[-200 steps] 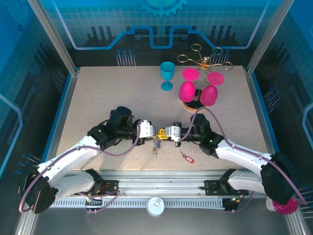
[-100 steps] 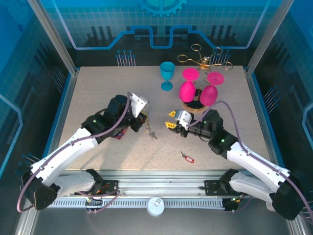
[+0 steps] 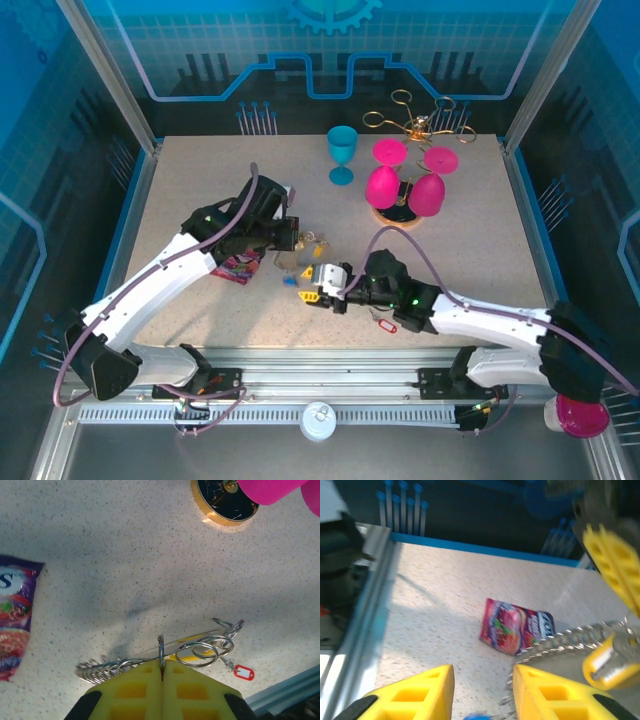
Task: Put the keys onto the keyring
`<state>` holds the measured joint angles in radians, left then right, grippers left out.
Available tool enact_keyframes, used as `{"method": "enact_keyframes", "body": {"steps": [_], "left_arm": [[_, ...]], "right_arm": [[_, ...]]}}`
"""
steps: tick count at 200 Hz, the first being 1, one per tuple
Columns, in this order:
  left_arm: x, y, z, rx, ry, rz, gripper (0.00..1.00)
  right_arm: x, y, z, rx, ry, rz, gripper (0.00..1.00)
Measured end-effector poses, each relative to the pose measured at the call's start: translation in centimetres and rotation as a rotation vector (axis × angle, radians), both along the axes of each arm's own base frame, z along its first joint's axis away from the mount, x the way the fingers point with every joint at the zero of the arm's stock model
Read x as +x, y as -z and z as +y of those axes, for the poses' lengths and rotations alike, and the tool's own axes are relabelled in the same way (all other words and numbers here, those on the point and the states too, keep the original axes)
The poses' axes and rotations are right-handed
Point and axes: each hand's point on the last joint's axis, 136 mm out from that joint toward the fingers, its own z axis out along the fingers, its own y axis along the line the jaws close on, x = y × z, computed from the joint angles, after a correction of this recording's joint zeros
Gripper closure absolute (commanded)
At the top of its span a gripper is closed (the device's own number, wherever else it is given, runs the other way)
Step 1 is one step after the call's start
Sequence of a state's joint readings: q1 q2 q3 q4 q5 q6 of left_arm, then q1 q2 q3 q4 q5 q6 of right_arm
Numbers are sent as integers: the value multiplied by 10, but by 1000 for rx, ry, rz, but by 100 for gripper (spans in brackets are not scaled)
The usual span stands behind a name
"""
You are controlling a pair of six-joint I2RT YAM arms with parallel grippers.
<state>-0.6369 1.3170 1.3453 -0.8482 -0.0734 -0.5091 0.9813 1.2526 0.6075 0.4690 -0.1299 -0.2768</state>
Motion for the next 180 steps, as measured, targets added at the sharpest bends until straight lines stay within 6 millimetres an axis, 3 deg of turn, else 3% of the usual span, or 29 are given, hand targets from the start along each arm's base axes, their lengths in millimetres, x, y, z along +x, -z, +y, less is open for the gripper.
{"method": "enact_keyframes", "body": {"steps": [21,52,94,180], "left_arm": [[-4,1,-1,-35,-40,48,100],[-9,2,-5,-82,-70,94,100],[-12,1,-9,-117,-82,124,100],[-17,3,-14,-147,-70,156,100]], "right_arm": [[17,6,-3,6,96,10,56],[36,-3,-13,63,188,23,50],[51,-7,-18,114,223,51,49],[57,1,-11,146,204,110,73]]}}
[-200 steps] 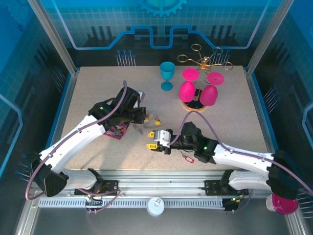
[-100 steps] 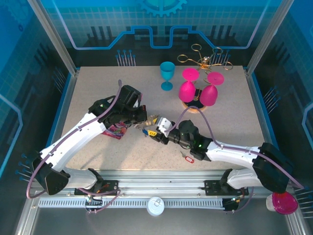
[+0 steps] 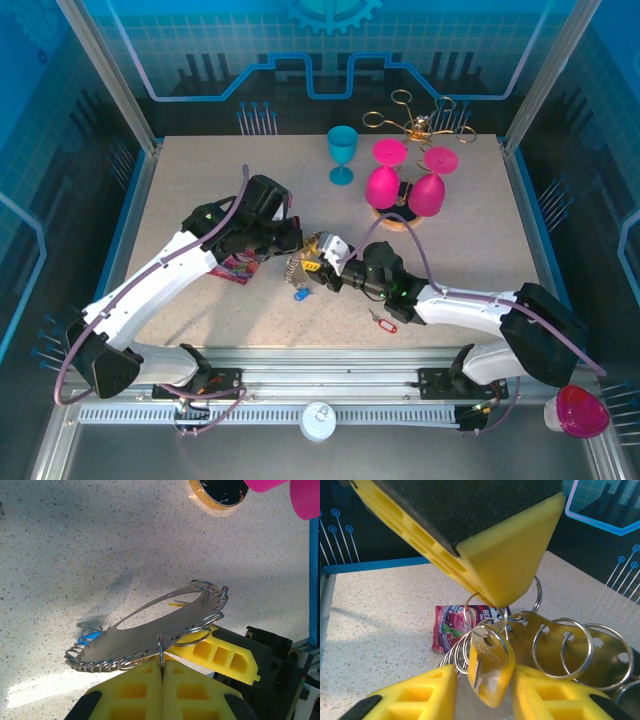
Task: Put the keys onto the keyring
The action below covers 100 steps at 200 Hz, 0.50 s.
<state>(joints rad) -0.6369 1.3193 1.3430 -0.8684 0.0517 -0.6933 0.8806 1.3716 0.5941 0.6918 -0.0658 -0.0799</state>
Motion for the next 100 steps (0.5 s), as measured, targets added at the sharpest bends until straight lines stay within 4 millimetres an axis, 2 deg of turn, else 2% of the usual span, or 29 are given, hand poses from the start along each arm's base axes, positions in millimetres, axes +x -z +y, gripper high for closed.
{"method": "enact_keyframes", "body": {"steps": [50,100], "left_arm": [[0,-3,-1,-24,-10,1,100],[-3,-6,-3,-67,-15,15,100]], "right_arm": [[3,-5,1,28,-6,9,100],[0,-10,-11,0,2,-24,100]]}}
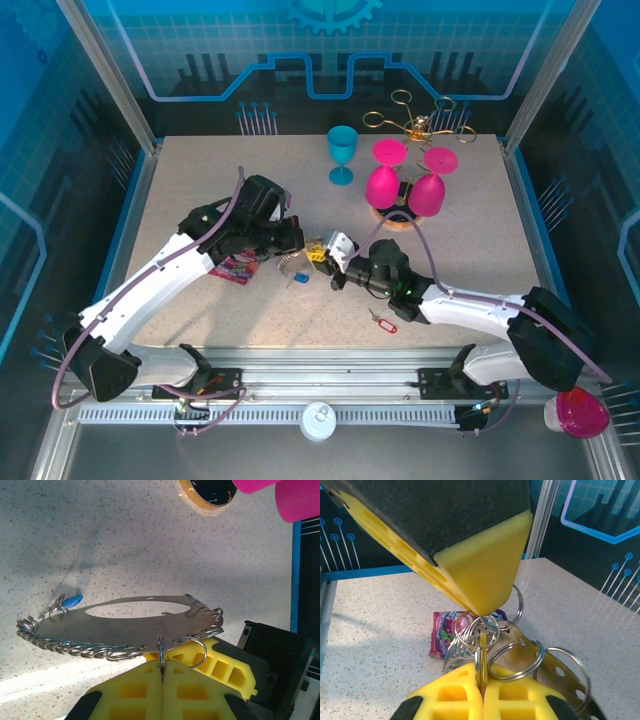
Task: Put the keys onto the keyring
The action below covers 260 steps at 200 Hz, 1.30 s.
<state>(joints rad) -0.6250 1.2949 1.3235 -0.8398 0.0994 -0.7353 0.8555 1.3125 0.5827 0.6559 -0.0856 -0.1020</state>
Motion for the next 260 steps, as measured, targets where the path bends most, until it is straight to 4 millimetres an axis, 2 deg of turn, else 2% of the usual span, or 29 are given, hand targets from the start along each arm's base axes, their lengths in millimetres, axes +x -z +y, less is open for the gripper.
{"method": "enact_keyframes", "body": {"steps": [43,87,118,130,142,162,182,217,260], "left_arm": [[-2,4,-1,-35,-24,41,100],[0,20,3,-89,-117,120,100],[1,37,6,-129,-208,200,100],[2,42,10,-139,-249,226,100],[3,45,12,-151,-286,248,100],[5,46,15,-178,-340,283,100],[6,45,16,-213,-385,321,100],[5,45,16,-247,-429,381,100],[7,44,14,-255,-433,409,100]], "right_arm": [[1,12,-8,-108,13,-55,100],[7,22,-9,-227,31,-155,100],[9,33,-10,-316,47,-206,67],[10,34,-11,-322,52,-214,59],[7,36,-15,-319,46,-216,55],[-3,39,-28,-301,24,-213,56],[-11,34,-35,-260,-1,-223,63],[-19,14,-22,-163,-63,-254,72],[-11,5,3,-92,-83,-253,75]]}}
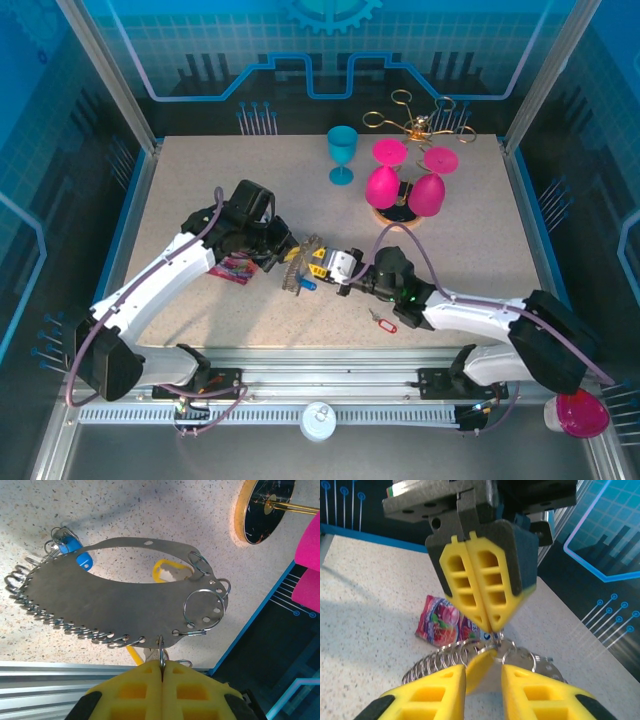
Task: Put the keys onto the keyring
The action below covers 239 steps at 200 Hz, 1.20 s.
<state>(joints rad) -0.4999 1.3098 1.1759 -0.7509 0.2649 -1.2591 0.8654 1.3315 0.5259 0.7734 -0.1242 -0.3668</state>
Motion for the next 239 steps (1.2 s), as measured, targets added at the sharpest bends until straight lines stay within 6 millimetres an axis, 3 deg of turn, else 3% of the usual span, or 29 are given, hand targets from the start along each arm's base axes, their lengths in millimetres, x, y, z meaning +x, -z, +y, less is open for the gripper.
{"method": "enact_keyframes", "body": {"steps": [58,103,192,216,239], "left_arm": [[-1,-1,-2,-11,7,6,100],[-1,-1,-1,-14,-2,13,100],[-1,-1,-1,-22,-16,24,100],[-1,-1,-1,-27,-16,29,100],[-1,-2,-1,-33,-27,35,100]], "right_arm": [[18,4,17,16,29,-19,77],[23,13,20,-19,50,-77,74],[31,16,23,-56,96,-203,81],[34,20,25,-70,106,-213,87],[34,21,26,-74,108,-228,100]]}}
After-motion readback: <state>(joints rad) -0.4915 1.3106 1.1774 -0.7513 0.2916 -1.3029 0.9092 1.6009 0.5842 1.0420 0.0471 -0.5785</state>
